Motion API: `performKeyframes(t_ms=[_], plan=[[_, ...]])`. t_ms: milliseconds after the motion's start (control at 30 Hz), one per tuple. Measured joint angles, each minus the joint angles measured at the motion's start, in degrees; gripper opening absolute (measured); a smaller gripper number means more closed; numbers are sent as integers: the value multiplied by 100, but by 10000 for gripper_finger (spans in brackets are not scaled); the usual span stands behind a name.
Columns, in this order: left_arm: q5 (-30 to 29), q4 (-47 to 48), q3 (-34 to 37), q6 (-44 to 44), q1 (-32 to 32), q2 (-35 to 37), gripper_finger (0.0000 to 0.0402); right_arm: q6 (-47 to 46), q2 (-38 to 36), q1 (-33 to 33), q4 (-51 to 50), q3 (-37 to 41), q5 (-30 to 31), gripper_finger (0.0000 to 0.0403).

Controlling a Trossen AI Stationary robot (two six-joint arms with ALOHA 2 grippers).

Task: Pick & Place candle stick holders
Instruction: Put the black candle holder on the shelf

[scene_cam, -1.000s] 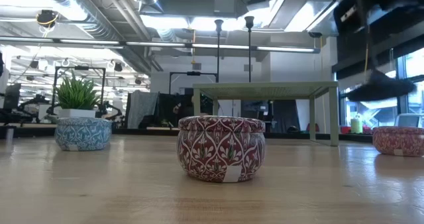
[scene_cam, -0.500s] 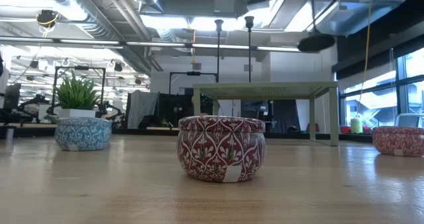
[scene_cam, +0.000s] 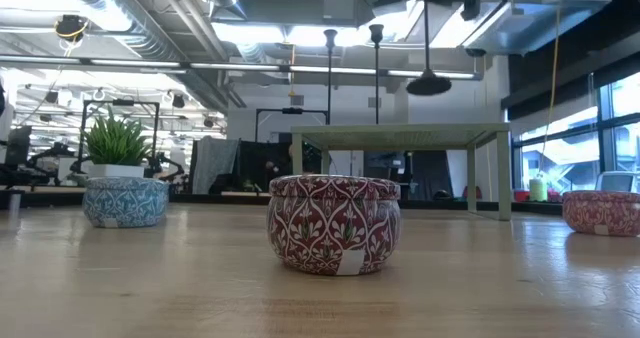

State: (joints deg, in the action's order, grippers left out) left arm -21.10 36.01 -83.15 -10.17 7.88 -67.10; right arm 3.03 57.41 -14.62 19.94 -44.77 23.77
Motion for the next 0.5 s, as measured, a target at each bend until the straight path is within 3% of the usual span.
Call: performKeyframes(t_ms=[167, 333, 500], plan=[[177, -536, 940, 34, -11, 378, 40, -15, 130, -657, 13, -2, -21, 24], [-25, -1523, 1814, -56, -13, 701, 37, -434, 462, -1268, 78, -2, -611, 24], [-24, -2005, 2236, -212, -11, 868, 40, -476, 881, -1649, 310, -2, -697, 24]])
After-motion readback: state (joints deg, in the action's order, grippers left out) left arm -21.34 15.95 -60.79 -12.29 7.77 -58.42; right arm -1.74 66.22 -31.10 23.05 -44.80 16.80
